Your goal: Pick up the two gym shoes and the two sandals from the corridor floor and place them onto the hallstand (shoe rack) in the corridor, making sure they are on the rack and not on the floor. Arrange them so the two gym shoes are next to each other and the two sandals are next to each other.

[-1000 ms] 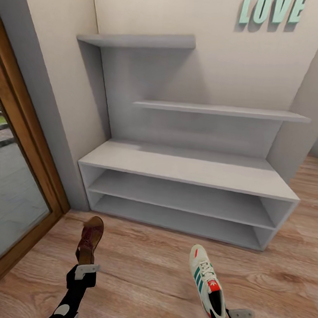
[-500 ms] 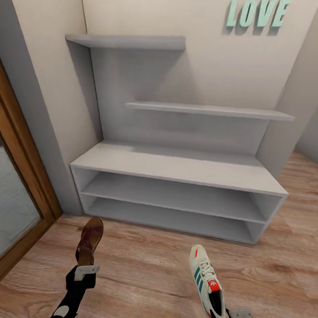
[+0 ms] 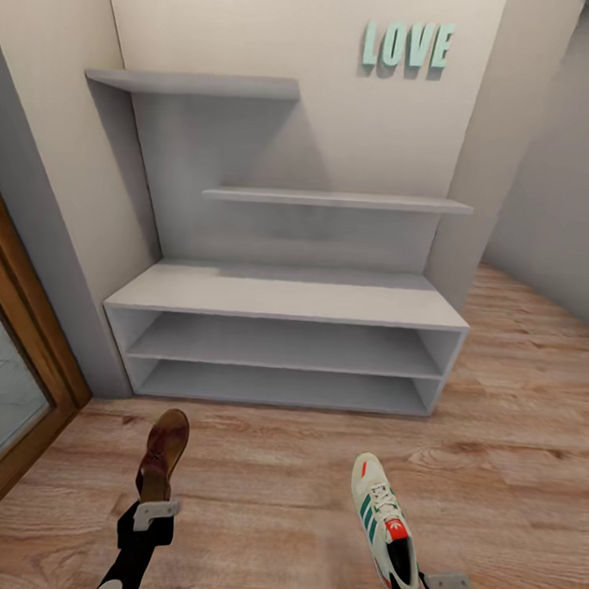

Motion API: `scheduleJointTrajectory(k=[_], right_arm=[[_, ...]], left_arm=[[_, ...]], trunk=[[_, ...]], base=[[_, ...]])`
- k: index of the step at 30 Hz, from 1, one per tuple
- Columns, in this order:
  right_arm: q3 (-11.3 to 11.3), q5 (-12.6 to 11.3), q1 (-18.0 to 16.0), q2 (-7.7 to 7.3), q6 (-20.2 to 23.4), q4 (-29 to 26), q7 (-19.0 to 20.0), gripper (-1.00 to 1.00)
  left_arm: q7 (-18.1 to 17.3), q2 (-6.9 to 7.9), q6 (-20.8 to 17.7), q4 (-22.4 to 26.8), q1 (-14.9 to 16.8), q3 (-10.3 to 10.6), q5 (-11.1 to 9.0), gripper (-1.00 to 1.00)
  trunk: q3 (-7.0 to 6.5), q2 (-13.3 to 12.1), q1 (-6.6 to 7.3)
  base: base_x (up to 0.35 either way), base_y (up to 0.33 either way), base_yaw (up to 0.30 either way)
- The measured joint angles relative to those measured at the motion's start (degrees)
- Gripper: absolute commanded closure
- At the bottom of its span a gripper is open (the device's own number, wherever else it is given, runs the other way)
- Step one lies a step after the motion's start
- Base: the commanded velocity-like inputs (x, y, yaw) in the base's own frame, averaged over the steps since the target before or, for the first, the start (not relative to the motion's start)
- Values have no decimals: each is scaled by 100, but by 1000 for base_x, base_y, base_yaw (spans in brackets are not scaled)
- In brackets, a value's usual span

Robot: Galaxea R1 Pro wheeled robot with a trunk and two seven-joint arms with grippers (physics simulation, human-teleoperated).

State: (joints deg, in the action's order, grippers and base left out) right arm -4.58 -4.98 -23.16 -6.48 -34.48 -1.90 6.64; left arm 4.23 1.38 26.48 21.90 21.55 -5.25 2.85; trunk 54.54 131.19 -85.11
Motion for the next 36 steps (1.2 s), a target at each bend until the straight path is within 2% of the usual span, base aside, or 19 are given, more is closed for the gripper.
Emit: scheduleJointTrajectory(k=[11, 12, 13, 14, 15, 17, 18, 20, 21, 23, 25, 27, 28, 29, 31, 32, 33, 34, 36], right_arm=[[1, -2, 0, 0, -7, -4, 0, 100], [11, 0, -1, 39, 12, -44, -58, 100], [4, 3, -1, 57, 23, -83, -172, 100], [21, 3, -9, 189, 235, -521, -1057, 100], [62, 4, -14, 249, 440, -837, -1386, 100], [-3, 33, -11, 353, 1158, -1438, -1803, 100], [-12, 30, -10, 374, 1371, -1605, -1869, 100], [-18, 41, -11, 444, 2240, -2316, -2019, 100], [-18, 32, -12, 466, 2477, -2510, -2044, 100], [-17, 33, -16, 545, 3348, -3224, -2098, 100], [-26, 15, -22, 610, 3885, -3616, -2119, 100], [-31, -4, -91, 766, 4451, -3920, -2183, 100], [-28, -2, -131, 825, 4562, -3965, -2230, 100], [-35, -8, -235, 962, 4731, -4025, -2371, 100], [-35, -1, -496, 1312, 4957, -4055, -2884, 100], [-30, 5, -560, 1404, 5001, -4056, -3053, 100], [-37, 4, -661, 1559, 5049, -4064, -3356, 100], [-41, 16, -749, 1648, 5097, -4077, -3623, 100], [-46, 17, -872, 1648, 5179, -4099, -3863, 100]], left_arm=[[-3, 71, 0, -50, -99, -29, 7, 100], [-11, 201, 0, -43, -321, -54, -28, 100], [-33, 237, 6, -42, -420, -66, -46, 100], [-385, 357, 6, -16, -573, -14, -22, 100], [-542, 395, 5, -7, -623, -24, -47, 100], [-894, 506, 4, -4, -687, -16, -95, 100], [-982, 540, 6, -6, -697, -16, -118, 100], [-1354, 694, 11, -18, -722, -24, -241, 100], [-1456, 733, 12, -24, -726, -24, -278, 100], [-1835, 881, 16, -50, -736, -41, -462, 100], [-2058, 977, 19, -58, -739, -53, -632, 100], [-2216, 1053, 24, -65, -758, -56, -827, 100], [-2240, 1065, 25, -64, -766, -52, -858, 100], [-2271, 1081, 26, -63, -778, -55, -905, 100], [-2303, 1099, 23, -62, -793, -52, -950, 100], [-2309, 1101, 22, -60, -796, -53, -958, 100], [-2314, 1105, 21, -61, -799, -52, -966, 100], [-2320, 1107, 21, -59, -801, -52, -972, 100], [-2323, 1109, 19, -59, -803, -52, -978, 100]], trunk=[[-2, 0, 1], [-2, 1, 2], [-1, 0, 1], [-2, 0, 1], [-3, 0, 2], [-3, 0, 2], [-3, 0, 2], [-3, 0, 2], [-3, 0, 2], [-3, 0, 2], [-3, 0, 2], [-3, 0, 2], [-3, 0, 2], [-3, 0, 2], [-3, 0, 2], [-3, 0, 2], [-3, 0, 2], [-3, 0, 2], [-3, 0, 2]], base=[[-14, 0, -7], [0, 0, 0], [0, 0, 0], [0, 0, 0], [0, 0, 0], [0, 0, 0], [0, 0, 0], [0, 0, 0], [0, 0, 0], [0, 0, 0], [0, 0, 0], [0, 0, 0], [0, 0, 0], [0, 0, 0], [0, 0, 0], [0, 0, 0], [0, 0, 0], [0, 0, 0], [0, 0, 0]])
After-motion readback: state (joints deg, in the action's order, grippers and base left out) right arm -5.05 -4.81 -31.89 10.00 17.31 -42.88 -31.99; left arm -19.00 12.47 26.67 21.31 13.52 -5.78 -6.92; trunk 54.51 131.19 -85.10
